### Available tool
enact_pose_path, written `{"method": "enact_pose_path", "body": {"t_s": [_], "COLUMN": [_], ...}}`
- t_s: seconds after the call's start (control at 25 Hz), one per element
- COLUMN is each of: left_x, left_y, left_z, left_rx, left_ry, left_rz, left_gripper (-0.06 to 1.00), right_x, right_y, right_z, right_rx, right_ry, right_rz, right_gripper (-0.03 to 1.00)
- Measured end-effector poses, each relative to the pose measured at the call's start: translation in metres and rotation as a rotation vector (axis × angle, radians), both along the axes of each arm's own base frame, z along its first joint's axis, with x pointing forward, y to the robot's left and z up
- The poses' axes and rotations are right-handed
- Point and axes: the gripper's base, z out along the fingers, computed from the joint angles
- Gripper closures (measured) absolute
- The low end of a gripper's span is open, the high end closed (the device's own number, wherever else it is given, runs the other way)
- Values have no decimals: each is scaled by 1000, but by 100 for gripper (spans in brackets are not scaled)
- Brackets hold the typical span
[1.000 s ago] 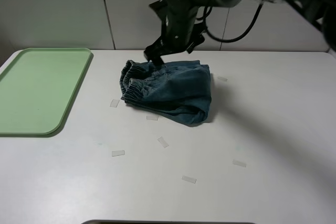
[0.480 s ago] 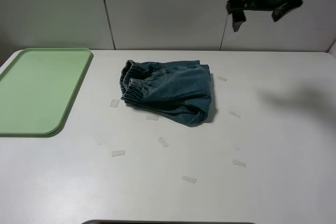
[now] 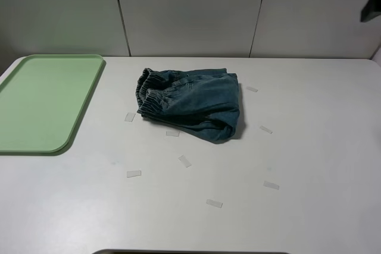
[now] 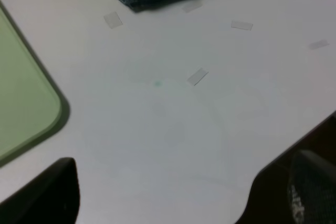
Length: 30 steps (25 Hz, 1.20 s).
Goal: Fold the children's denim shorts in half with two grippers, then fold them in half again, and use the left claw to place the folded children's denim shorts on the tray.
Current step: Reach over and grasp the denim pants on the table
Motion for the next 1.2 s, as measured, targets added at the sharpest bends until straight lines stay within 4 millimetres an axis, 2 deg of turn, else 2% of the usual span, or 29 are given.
{"method": "enact_pose_path", "body": {"t_s": [0.12, 0.32, 0.6, 0.76, 0.96, 1.08, 1.2], "left_x": [0, 0, 0, 0, 0, 0, 0], "left_y": [0, 0, 0, 0, 0, 0, 0], "left_z": [0, 0, 0, 0, 0, 0, 0], "left_rx": [0, 0, 0, 0, 0, 0, 0], "left_ry": [0, 0, 0, 0, 0, 0, 0], "left_rz": [0, 0, 0, 0, 0, 0, 0], "left_gripper": [15, 15, 15, 15, 15, 15, 15], "right_x": [-46, -124, -218, -252, -291, -307, -310], "right_y": [-6, 2, 14, 22, 15, 9, 8], "right_z": [12, 32, 29, 20, 9, 2, -3], "right_rx": [31, 68, 151, 197, 145, 107, 101], "right_ry": [-89, -278, -432, -488, -550, -574, -531], "right_rz": [-43, -28, 12, 116, 159, 153, 152], "right_gripper": [27, 27, 27, 27, 27, 27, 27]}}
